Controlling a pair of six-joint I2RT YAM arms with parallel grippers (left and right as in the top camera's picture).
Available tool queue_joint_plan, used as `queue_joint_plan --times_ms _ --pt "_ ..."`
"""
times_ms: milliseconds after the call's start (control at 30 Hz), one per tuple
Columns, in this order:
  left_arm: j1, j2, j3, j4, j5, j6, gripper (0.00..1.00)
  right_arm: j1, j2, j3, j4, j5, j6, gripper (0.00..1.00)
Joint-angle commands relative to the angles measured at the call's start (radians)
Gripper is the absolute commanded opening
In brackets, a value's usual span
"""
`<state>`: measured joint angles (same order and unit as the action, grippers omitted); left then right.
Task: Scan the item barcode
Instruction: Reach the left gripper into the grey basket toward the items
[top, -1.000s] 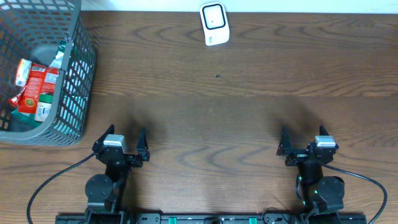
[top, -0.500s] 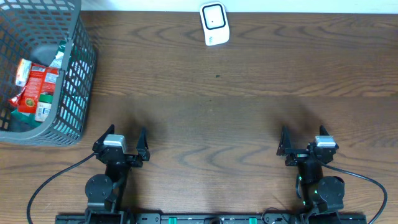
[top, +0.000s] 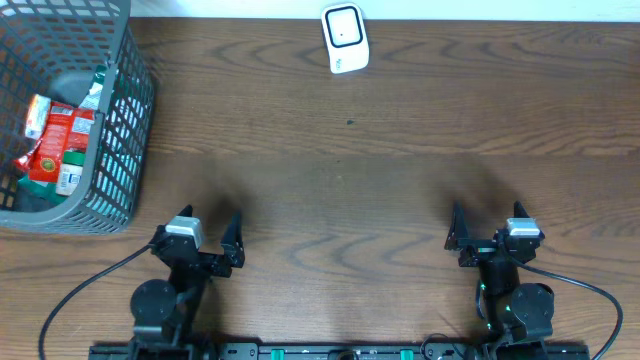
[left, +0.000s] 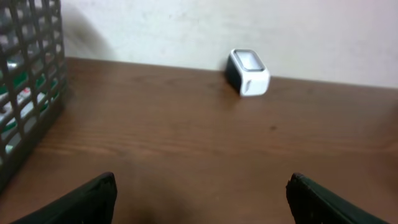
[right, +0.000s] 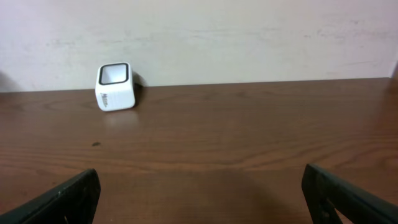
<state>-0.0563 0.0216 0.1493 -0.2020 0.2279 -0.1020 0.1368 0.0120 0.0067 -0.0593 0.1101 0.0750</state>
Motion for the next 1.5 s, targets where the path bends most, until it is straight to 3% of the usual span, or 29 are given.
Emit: queue_joint_plan --times_ms 0,233,400,667,867,1067,1233,1467 --pt "-0.002 0.031 0.125 -0.045 0.036 -0.051 0.88 -0.012 -0.005 -0.001 -0.003 0.012 -0.004 0.99" --pt "-0.001 0.215 0.385 -0.215 0.088 -0.080 0.88 -0.012 -0.005 -0.001 -0.003 0.013 -0.004 0.99" --pt "-0.001 0.459 0.642 -0.391 0.159 -0.080 0.88 -0.012 -0.005 -0.001 -0.003 0.012 -0.004 0.99" --pt "-0.001 0.911 1.228 -0.811 0.174 -0.074 0.88 -0.012 -0.005 -0.001 -0.003 0.013 -0.004 0.99" --pt "-0.001 1.213 1.678 -1.080 0.172 0.000 0.88 -0.012 -0.005 -0.001 -0.003 0.013 -0.004 0.99" --pt "-0.001 1.309 1.733 -1.082 0.144 0.035 0.88 -0.012 -0.005 -0.001 -0.003 0.012 -0.004 0.99" --pt "0.010 1.336 1.733 -1.065 -0.095 0.050 0.92 -0.012 -0.005 -0.001 -0.003 0.012 -0.004 0.99" --pt "0.146 1.337 1.733 -0.972 -0.164 0.038 0.98 -0.012 -0.005 -0.001 -0.003 0.012 -0.004 0.99"
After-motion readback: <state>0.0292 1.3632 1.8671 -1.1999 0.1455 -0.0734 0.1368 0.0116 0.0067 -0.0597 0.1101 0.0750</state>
